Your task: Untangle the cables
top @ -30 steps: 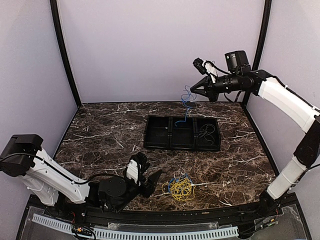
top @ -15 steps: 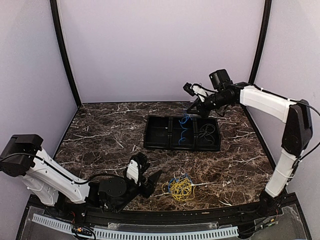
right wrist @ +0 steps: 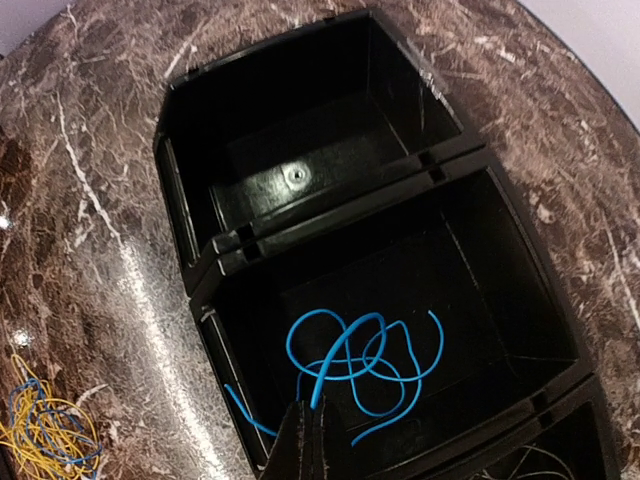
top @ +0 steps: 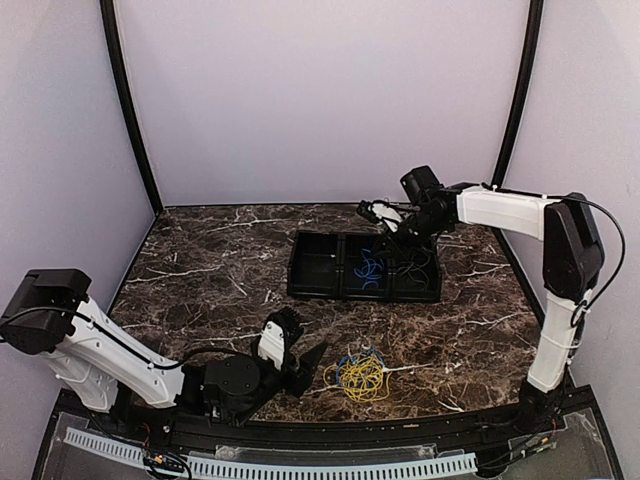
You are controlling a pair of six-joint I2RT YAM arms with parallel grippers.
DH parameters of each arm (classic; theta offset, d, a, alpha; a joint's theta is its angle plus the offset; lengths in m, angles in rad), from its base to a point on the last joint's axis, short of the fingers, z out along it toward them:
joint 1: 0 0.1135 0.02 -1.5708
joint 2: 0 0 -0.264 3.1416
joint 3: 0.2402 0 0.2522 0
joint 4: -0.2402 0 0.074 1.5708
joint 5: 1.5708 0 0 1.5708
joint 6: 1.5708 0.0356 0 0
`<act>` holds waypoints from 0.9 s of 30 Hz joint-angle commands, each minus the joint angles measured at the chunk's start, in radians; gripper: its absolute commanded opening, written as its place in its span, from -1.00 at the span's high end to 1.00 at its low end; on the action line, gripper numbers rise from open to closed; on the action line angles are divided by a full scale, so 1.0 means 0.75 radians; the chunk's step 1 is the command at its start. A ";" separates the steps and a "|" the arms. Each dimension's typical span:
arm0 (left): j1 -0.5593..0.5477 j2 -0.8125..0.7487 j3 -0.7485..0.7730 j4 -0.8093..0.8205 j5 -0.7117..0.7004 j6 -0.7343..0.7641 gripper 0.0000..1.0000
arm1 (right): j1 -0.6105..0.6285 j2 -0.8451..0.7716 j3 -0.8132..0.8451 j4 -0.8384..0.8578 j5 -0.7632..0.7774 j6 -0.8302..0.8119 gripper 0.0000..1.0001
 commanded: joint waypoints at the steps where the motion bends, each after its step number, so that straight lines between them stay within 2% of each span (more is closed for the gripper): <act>1: -0.007 0.021 0.025 -0.012 -0.004 -0.025 -0.05 | 0.053 0.104 0.067 -0.040 0.113 0.015 1.00; 8: -0.007 0.007 0.048 -0.088 0.000 -0.040 -0.05 | 0.070 0.157 0.127 -0.080 0.156 0.026 0.98; 15: -0.007 0.014 0.068 -0.114 -0.015 -0.013 -0.07 | 0.070 -0.052 0.021 -0.064 0.168 0.026 0.43; 20: -0.004 0.064 0.135 -0.188 0.030 -0.056 -0.16 | 0.071 -0.218 -0.078 -0.048 0.186 0.020 0.28; 24: 0.054 0.088 0.259 -0.493 0.219 -0.220 -0.20 | 0.070 -0.378 -0.232 -0.016 0.081 -0.029 0.25; 27: 0.155 0.067 0.311 -0.644 0.503 -0.411 -0.10 | 0.070 -0.513 -0.398 0.017 -0.118 -0.109 0.25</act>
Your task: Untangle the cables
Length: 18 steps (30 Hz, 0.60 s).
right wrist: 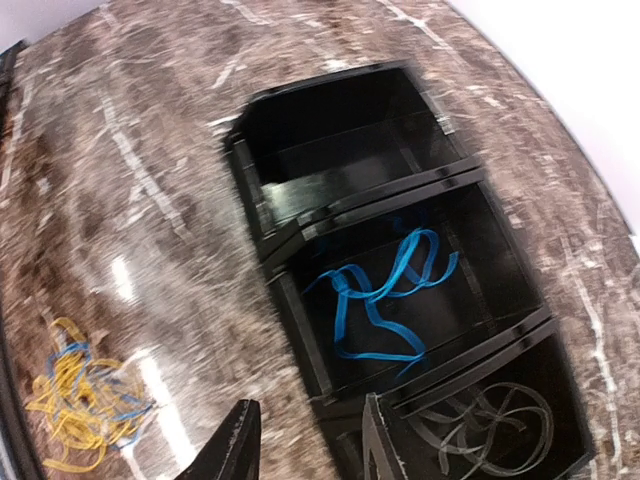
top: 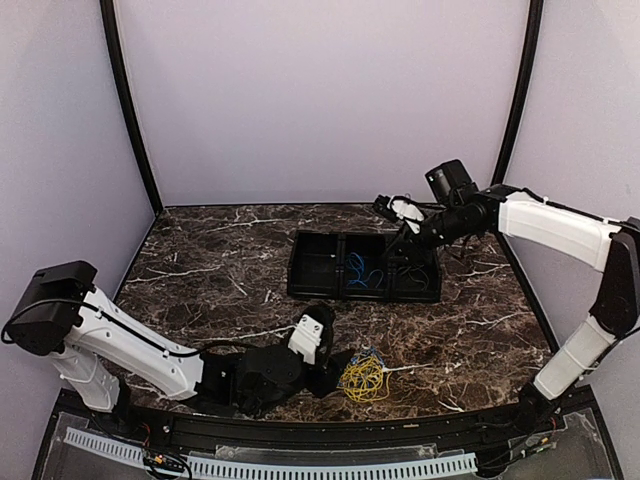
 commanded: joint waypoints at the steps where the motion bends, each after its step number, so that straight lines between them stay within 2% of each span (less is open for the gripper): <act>1: 0.157 -0.033 0.062 -0.291 0.377 -0.271 -0.08 | 0.005 -0.170 -0.222 0.047 -0.304 -0.123 0.25; 5: 0.257 -0.090 0.016 -0.288 0.642 -0.263 -0.02 | 0.011 -0.273 -0.397 0.058 -0.470 -0.204 0.21; 8: 0.334 -0.082 0.056 -0.355 0.877 -0.237 0.07 | 0.015 -0.290 -0.493 0.096 -0.501 -0.217 0.20; 11: 0.375 -0.051 0.128 -0.464 1.031 -0.219 0.13 | 0.015 -0.274 -0.544 0.105 -0.491 -0.250 0.20; 16: 0.481 0.038 0.221 -0.664 1.109 -0.220 0.21 | 0.022 -0.241 -0.527 0.044 -0.588 -0.302 0.20; 18: 0.507 0.052 0.240 -0.678 1.149 -0.191 0.23 | 0.032 -0.233 -0.540 0.045 -0.575 -0.317 0.19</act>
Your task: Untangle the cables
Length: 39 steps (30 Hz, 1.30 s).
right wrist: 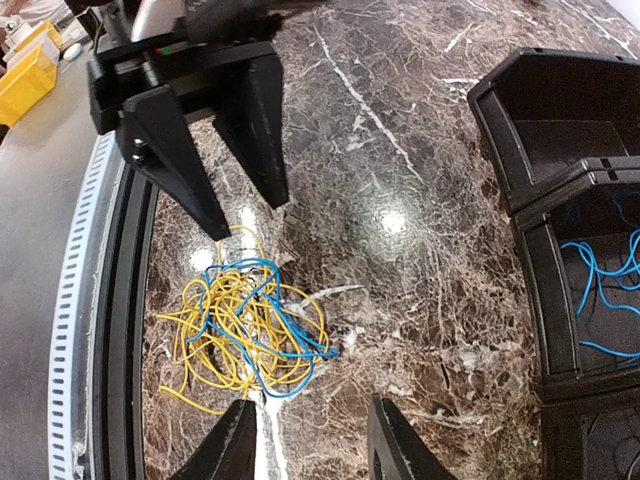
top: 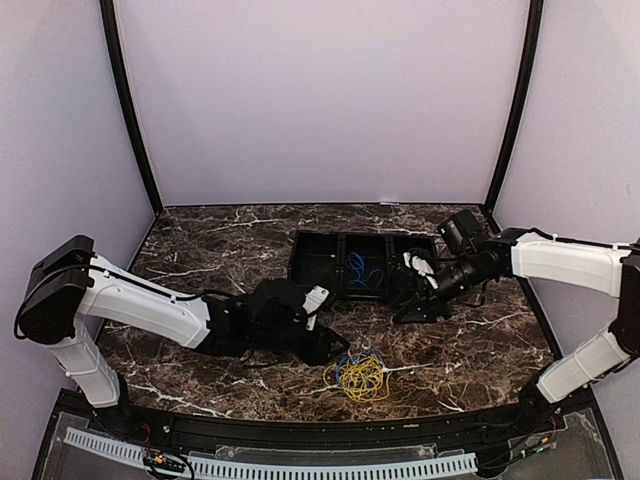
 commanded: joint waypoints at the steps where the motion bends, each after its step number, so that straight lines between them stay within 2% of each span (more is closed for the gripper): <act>1: 0.064 0.041 0.052 -0.156 0.185 0.042 0.20 | 0.024 0.021 -0.007 0.011 -0.064 -0.068 0.19; 5: 0.072 0.116 0.133 -0.222 0.344 0.167 0.04 | 0.037 0.050 0.002 0.000 -0.052 -0.075 0.18; 10: 0.073 0.174 0.177 -0.229 0.396 0.216 0.03 | 0.044 0.056 0.007 -0.003 -0.036 -0.080 0.18; 15: 0.073 0.227 0.228 -0.260 0.354 0.243 0.20 | 0.042 0.056 0.005 -0.005 -0.022 -0.081 0.18; 25: 0.073 0.264 0.234 -0.232 0.320 0.251 0.66 | 0.044 0.082 0.009 -0.012 -0.018 -0.087 0.18; 39: 0.073 0.194 0.207 -0.243 0.287 0.280 0.82 | 0.047 0.102 0.011 -0.014 -0.007 -0.089 0.17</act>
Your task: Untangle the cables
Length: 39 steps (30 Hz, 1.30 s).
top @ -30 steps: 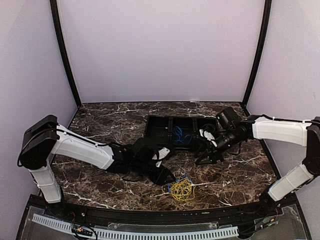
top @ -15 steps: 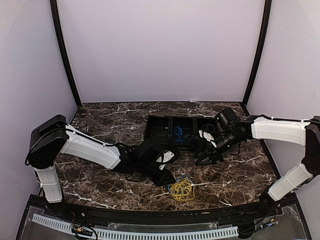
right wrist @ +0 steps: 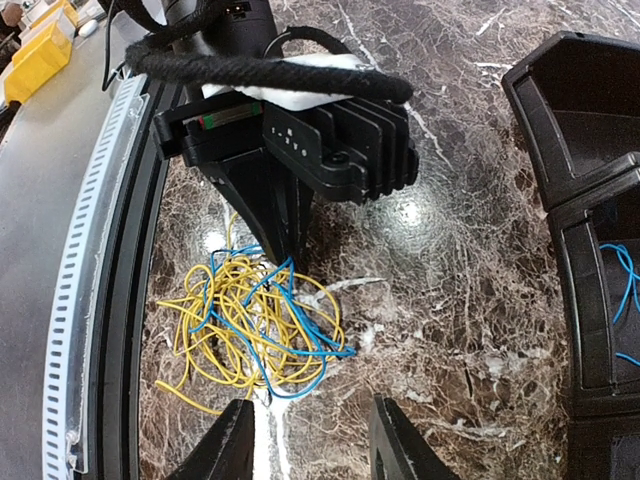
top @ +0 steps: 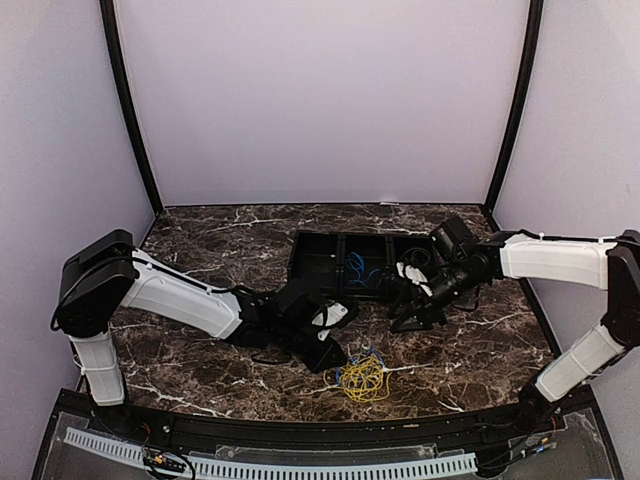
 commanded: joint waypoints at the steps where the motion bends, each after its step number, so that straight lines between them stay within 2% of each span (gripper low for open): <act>1: -0.002 -0.070 -0.002 0.014 -0.017 0.027 0.85 | 0.019 0.017 0.011 -0.007 0.011 -0.005 0.17; 4: -0.003 -0.069 -0.004 0.026 -0.027 0.029 0.84 | 0.020 0.019 0.011 -0.008 0.012 -0.004 0.17; 7: -0.002 -0.071 -0.003 0.039 -0.047 0.033 0.69 | 0.019 0.020 0.012 -0.008 0.013 -0.003 0.17; 17: -0.003 -0.042 0.036 0.044 -0.049 0.045 0.74 | 0.022 0.035 0.015 -0.013 0.019 -0.003 0.17; 23: -0.002 -0.057 0.025 0.067 -0.050 0.047 0.62 | 0.023 0.048 0.019 -0.015 0.019 -0.003 0.17; 29: -0.002 -0.095 0.000 0.117 -0.057 0.050 0.85 | 0.025 0.054 0.019 -0.018 0.021 -0.006 0.17; 35: -0.002 -0.181 -0.023 0.093 -0.127 0.047 0.93 | 0.025 0.054 0.019 -0.022 0.020 -0.007 0.17; 39: -0.002 -0.320 -0.045 0.070 -0.179 0.030 0.98 | 0.027 0.050 0.020 -0.023 0.008 -0.009 0.17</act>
